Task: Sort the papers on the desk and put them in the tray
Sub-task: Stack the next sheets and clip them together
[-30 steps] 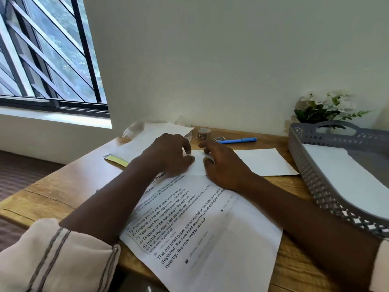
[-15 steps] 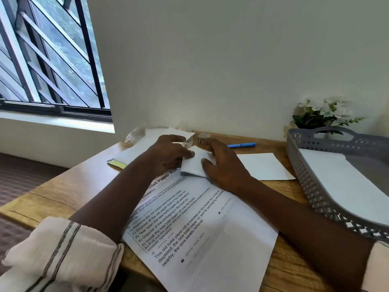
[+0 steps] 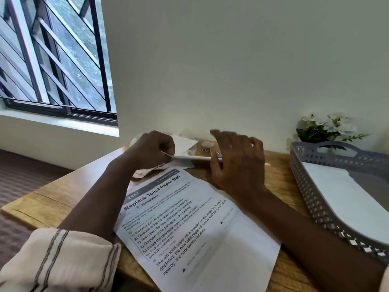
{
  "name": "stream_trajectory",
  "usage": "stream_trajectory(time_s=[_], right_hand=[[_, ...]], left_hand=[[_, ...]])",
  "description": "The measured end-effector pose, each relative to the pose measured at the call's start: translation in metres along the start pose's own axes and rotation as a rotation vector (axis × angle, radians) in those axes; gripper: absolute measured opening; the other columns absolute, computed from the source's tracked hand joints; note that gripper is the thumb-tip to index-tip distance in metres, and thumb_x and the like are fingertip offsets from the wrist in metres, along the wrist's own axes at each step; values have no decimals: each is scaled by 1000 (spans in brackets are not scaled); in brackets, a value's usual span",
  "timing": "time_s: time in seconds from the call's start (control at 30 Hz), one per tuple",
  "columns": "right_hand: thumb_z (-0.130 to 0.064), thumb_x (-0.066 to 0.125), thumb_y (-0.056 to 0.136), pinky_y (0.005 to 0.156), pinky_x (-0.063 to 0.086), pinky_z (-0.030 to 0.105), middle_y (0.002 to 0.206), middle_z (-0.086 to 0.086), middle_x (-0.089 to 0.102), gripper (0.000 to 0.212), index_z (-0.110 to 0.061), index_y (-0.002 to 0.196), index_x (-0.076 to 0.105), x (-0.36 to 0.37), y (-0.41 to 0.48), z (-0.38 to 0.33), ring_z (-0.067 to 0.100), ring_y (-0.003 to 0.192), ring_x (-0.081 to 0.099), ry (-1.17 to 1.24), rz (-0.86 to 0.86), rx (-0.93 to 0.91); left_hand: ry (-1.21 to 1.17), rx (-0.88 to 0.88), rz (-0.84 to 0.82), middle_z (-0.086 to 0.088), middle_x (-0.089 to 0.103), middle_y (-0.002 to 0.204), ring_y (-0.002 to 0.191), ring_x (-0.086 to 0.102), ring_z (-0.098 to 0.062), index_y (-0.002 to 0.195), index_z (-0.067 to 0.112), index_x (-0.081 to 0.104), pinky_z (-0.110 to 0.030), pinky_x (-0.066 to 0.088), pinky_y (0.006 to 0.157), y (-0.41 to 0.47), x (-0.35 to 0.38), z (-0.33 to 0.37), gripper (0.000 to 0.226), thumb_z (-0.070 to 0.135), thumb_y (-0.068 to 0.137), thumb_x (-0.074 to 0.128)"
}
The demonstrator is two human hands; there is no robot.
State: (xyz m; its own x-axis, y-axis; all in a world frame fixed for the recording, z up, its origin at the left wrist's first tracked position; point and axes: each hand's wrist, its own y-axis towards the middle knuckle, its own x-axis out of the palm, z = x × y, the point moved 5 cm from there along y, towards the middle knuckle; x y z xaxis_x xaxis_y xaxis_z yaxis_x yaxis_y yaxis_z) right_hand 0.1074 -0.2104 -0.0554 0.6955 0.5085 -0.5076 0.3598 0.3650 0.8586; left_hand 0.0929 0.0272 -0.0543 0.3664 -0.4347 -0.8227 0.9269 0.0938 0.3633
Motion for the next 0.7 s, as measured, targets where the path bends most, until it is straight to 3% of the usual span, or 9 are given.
stream_trajectory(time_s=[0.07, 0.13, 0.17, 0.27, 0.37, 0.43, 0.53, 0.63, 0.7], right_hand=[[-28, 61, 84, 74, 46, 39, 91, -2, 72, 22, -25, 104, 71, 13, -5, -1, 27, 86, 66, 99, -93, -24], [-32, 63, 87, 69, 43, 30, 86, -7, 73, 19, -30, 104, 71, 29, -13, -2, 19, 83, 67, 229, -283, -1], [-34, 63, 89, 70, 42, 29, 87, -10, 73, 21, -33, 108, 71, 35, -17, -3, 15, 84, 65, 276, -366, 10], [-30, 64, 91, 76, 46, 27, 90, -15, 71, 21, -35, 110, 71, 45, -20, 2, 7, 84, 63, 413, -446, 80], [-25, 70, 87, 79, 50, 29, 95, -14, 68, 19, -35, 104, 70, 48, -20, 5, 4, 81, 62, 521, -468, 197], [-28, 69, 87, 79, 50, 32, 100, -11, 66, 14, -32, 100, 70, 47, -19, 13, 10, 91, 62, 458, -436, 317], [-39, 61, 90, 81, 51, 35, 109, -4, 66, 18, -29, 103, 69, 42, -19, 35, 19, 104, 60, 143, -521, 444], [-41, 54, 96, 83, 48, 36, 120, 3, 63, 30, -23, 117, 65, 40, -17, 40, 26, 112, 59, 1, -609, 413], [-36, 53, 98, 81, 47, 36, 124, 5, 60, 30, -20, 121, 62, 43, -17, 37, 26, 113, 58, 3, -614, 389]], left_hand=[[58, -36, -165, 7, 75, 85, 93, 72, -18, 74, 31, 70, -43, 57, 92, -1, 8, -5, 13, 20, 70, 76], [4, -89, -295, 8, 77, 94, 99, 70, -15, 86, 29, 77, -40, 55, 99, -6, 13, -5, 9, 29, 77, 73], [-57, -102, -316, 8, 78, 96, 99, 70, -15, 91, 28, 78, -42, 53, 100, -6, 14, -2, 22, 40, 76, 68], [1, -88, -169, 12, 75, 100, 97, 66, -15, 97, 31, 76, -42, 53, 94, -1, 22, 11, 51, 69, 72, 52], [115, 61, -48, 12, 66, 98, 92, 63, -13, 99, 31, 70, -38, 53, 86, 3, 51, 32, 35, 61, 88, 54], [140, 142, -71, 11, 59, 98, 90, 58, -14, 103, 32, 67, -35, 49, 83, 1, 67, 40, 22, 49, 93, 59], [125, 95, -91, 8, 57, 99, 89, 53, -13, 108, 32, 65, -30, 40, 78, 2, 67, 31, 18, 39, 92, 64], [103, -28, -174, 12, 62, 96, 90, 58, -12, 102, 31, 67, -27, 41, 72, 7, 61, 23, 19, 37, 84, 65], [121, -60, -191, 14, 64, 96, 94, 61, -13, 100, 31, 69, -28, 45, 76, 24, 57, 25, 19, 39, 83, 65]])
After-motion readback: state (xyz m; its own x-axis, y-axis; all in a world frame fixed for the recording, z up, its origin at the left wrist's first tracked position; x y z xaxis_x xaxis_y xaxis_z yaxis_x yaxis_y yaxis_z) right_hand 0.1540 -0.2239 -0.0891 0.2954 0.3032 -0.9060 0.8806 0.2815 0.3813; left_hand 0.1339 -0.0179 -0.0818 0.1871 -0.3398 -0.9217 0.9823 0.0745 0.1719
